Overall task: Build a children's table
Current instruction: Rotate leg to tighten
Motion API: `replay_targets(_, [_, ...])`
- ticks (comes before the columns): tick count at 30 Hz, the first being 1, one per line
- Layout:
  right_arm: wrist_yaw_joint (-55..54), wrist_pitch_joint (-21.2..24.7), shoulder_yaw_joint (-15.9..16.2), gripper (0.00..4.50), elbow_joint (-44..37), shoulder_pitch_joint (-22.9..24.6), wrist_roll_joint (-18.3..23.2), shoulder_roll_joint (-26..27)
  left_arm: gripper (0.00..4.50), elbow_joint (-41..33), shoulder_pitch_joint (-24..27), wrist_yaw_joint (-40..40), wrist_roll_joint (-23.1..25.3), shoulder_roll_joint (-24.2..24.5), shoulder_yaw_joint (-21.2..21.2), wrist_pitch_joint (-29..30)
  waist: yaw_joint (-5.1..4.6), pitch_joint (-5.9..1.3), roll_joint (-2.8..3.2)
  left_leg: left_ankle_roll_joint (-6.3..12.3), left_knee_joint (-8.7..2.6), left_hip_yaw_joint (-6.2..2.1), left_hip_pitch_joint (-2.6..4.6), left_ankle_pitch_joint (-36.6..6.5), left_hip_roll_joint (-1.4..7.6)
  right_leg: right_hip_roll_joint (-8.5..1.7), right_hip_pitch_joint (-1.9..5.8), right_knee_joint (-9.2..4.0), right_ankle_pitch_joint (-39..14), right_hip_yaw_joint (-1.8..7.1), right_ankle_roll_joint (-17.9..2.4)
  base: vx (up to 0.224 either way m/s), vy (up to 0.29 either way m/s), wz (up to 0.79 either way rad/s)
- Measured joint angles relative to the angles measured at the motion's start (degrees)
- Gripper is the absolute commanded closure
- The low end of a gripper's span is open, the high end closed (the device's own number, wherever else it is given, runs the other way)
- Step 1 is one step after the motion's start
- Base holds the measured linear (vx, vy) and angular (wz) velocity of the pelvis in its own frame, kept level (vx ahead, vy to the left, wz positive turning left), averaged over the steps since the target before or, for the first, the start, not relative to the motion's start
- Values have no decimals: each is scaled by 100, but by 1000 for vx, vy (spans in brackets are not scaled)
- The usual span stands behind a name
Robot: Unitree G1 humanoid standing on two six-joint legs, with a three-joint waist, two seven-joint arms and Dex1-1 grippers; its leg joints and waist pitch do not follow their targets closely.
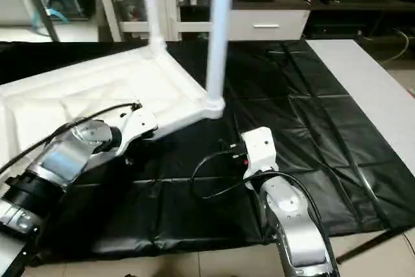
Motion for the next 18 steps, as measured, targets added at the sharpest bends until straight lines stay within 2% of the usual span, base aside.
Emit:
replay_targets(5, [-20, -11, 43, 142, 4, 10, -37, 54, 338, 564, -175, 772, 81, -168, -127, -417, -4, 0, 0, 0, 11, -2, -5, 0, -1, 0, -4, -4, 15, 1, -26, 0, 0, 0])
replay_targets(8, [-63, -11, 118, 142, 2, 21, -43, 98, 338, 1197, -311, 1478, 359, -340, -159, -934, -22, 0, -1, 1, 24, -5, -16, -1, 0, 1, -5, -4, 15, 2, -25, 0, 0, 0])
replay_targets(14, [-72, -11, 116, 142, 2, 36, -98, 106, 338, 1643, -310, 2217, 558, -389, -148, -1533, -16, 0, -1, 2, 25, -9, -14, -1, 4, 6, -10, -4, 15, 0, -25, 0, 0, 0])
replay_targets(16, [-69, -13, 117, 142, 2, 38, -98, 106, 338, 1624, -270, 2271, 369, -432, 91, -1734, -5, 0, -1, 2, 28, -11, -14, -1, 4, 6, -13, -5, 15, 0, -25, 0, 0, 0])
replay_targets(18, [-67, -22, 111, 142, 1, 58, -93, 96, 338, 1294, -75, 2175, -383, -645, 819, -2028, 17, 0, -3, 5, 32, -11, -20, -3, 4, 4, -14, -7, 15, 0, -27, 0, 0, 0])
